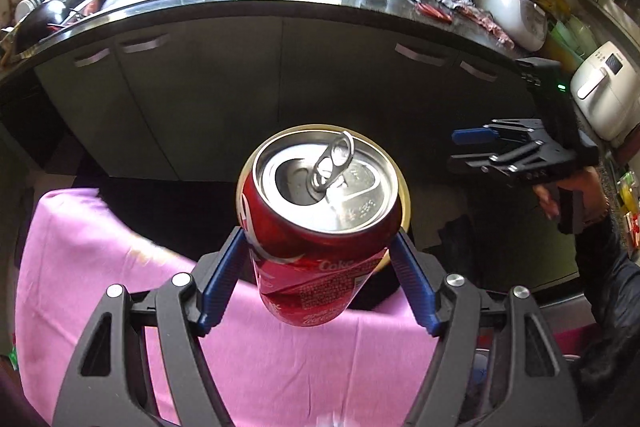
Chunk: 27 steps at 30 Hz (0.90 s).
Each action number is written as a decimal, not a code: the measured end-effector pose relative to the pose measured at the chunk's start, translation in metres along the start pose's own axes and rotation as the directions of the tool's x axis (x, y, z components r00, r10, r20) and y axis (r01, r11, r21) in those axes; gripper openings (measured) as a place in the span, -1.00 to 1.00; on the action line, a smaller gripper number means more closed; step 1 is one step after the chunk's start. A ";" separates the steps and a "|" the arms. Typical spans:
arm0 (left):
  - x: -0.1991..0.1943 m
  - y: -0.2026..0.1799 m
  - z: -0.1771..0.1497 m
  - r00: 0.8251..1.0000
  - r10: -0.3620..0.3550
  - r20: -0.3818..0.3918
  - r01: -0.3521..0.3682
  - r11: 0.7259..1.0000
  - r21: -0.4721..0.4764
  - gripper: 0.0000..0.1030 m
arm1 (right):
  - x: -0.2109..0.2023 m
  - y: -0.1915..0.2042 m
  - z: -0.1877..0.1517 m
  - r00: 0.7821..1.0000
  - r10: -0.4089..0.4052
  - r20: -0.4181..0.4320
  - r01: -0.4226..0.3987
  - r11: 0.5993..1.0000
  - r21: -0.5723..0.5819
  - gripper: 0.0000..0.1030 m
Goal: Collect trash
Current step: 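Lift the can over the bin and open the left gripper, then move the right gripper to the red-and-white juice carton and grasp it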
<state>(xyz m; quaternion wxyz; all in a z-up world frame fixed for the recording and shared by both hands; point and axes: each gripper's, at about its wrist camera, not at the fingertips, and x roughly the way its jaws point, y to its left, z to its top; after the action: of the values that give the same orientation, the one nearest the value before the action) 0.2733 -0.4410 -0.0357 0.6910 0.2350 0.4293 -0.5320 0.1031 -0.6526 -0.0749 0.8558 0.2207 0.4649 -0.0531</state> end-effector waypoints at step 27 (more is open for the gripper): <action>-0.112 -0.003 -0.052 0.967 0.137 0.217 -0.071 0.956 -0.285 0.70 | -0.001 0.055 -0.017 0.995 0.082 -0.051 -0.088 0.988 -0.128 0.38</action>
<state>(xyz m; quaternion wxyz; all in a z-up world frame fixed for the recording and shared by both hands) 0.2449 -0.3417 0.0324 0.7898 0.0950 0.4013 -0.4540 0.1062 -0.5958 -0.0639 0.8590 0.1854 0.4769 0.0190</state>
